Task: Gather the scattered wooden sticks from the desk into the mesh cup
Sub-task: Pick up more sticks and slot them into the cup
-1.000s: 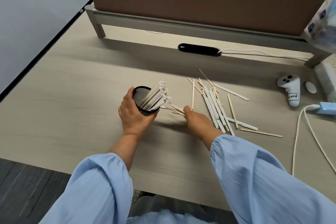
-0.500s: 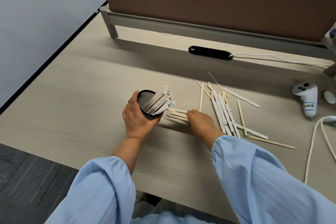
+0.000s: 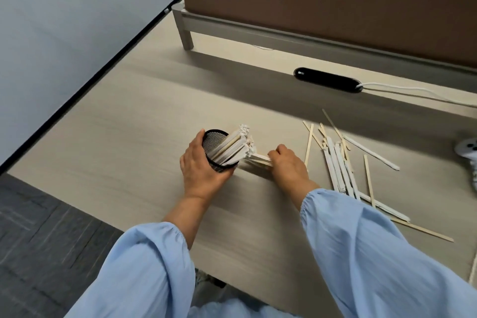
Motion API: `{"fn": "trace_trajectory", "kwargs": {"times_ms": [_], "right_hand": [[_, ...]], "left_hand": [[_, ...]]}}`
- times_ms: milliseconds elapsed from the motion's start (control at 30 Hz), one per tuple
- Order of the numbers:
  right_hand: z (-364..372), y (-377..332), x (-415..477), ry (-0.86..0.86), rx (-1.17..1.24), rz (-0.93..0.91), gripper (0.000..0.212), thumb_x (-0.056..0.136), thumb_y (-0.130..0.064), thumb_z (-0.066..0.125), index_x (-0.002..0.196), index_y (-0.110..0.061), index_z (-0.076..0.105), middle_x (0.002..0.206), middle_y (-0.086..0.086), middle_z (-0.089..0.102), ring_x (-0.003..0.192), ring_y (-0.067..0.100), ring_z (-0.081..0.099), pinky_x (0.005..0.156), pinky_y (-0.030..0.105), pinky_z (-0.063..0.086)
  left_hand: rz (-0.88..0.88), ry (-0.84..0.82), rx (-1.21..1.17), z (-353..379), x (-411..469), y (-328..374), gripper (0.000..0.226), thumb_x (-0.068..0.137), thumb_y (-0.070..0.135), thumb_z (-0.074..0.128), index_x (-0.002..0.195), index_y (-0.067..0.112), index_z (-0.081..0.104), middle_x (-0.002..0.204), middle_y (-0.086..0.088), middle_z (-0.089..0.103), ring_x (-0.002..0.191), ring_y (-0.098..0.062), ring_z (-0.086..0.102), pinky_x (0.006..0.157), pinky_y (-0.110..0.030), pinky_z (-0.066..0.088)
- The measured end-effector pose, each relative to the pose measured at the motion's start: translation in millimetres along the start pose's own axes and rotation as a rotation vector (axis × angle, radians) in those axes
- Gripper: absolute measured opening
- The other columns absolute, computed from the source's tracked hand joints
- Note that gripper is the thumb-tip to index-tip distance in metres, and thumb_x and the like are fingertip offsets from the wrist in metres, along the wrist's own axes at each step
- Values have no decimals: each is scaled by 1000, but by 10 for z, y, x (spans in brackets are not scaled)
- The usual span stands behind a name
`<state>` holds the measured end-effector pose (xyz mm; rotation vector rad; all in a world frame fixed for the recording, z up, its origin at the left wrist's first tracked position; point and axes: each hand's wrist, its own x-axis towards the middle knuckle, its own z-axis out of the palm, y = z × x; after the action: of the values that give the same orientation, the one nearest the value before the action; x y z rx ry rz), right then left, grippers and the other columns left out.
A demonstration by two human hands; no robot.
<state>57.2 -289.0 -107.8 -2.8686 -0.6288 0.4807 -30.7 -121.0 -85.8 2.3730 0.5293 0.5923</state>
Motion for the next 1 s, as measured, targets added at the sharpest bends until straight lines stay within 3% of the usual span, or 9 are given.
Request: {"fn": "trace_trajectory", "kwargs": {"times_ms": [267,400,500,567,667,767,833,933,1000], "right_hand": [[-9,-86,29,-73,-138,-28,34,91,2,33,124,1,43,128,20,47,118,35,43,91,41,42],[-29,-112,17,-58,-41,22,27,93,-1,29,117,-2,40,120,23,55,108,37,50,85,43,41],[-106,-86,24,3,284,149,15,97,-13,31,109,-5,35,108,25,59,88,36,54,73,38,39],[-177,-74,59,110,487,220,24,97,-23,40,111,-3,41,99,22,62,84,35,55,69,34,36],[-389,-106,112,373,922,336,24,91,-28,56,75,-11,52,61,5,52,56,22,47,53,29,32],[-779,-181,157,559,1599,400,42,94,-23,49,53,-19,39,40,-6,40,35,8,34,43,24,29],[-1019,-271,163,630,1782,300,48,97,-21,41,49,-16,39,43,-7,44,38,6,43,52,22,38],[-1140,-463,75,582,1468,164,47,100,-18,35,57,-9,53,62,-3,48,54,-10,51,63,9,42],[-1048,-533,43,480,1287,91,41,99,-18,37,67,-8,60,69,-10,49,71,-11,50,68,10,40]], "left_hand": [[1,-9,-15,53,85,43,100,51,59,61,131,4,36,125,-17,52,110,-36,50,94,-49,34],[0,-22,-22,69,108,29,101,51,60,62,131,5,36,126,-16,52,111,-35,49,94,-47,34],[-2,-46,-32,79,128,18,100,51,58,62,132,6,35,126,-15,52,111,-35,49,95,-46,34],[3,-61,-45,85,137,17,100,51,58,62,132,5,36,126,-16,52,111,-36,48,95,-47,35],[33,-97,-57,79,149,36,101,50,57,60,131,1,37,125,-19,52,112,-37,48,97,-46,34],[61,-150,-70,75,177,80,100,50,56,58,131,1,37,125,-18,52,112,-37,48,97,-45,33],[103,-169,-71,96,200,89,100,50,56,59,131,3,36,124,-19,53,112,-34,48,97,-42,32],[169,-165,-72,154,247,96,97,52,56,61,131,7,33,124,-20,53,116,-26,39,98,-36,26],[178,-174,-87,163,273,148,99,51,57,61,131,6,35,124,-18,53,115,-26,38,97,-38,28]]}}
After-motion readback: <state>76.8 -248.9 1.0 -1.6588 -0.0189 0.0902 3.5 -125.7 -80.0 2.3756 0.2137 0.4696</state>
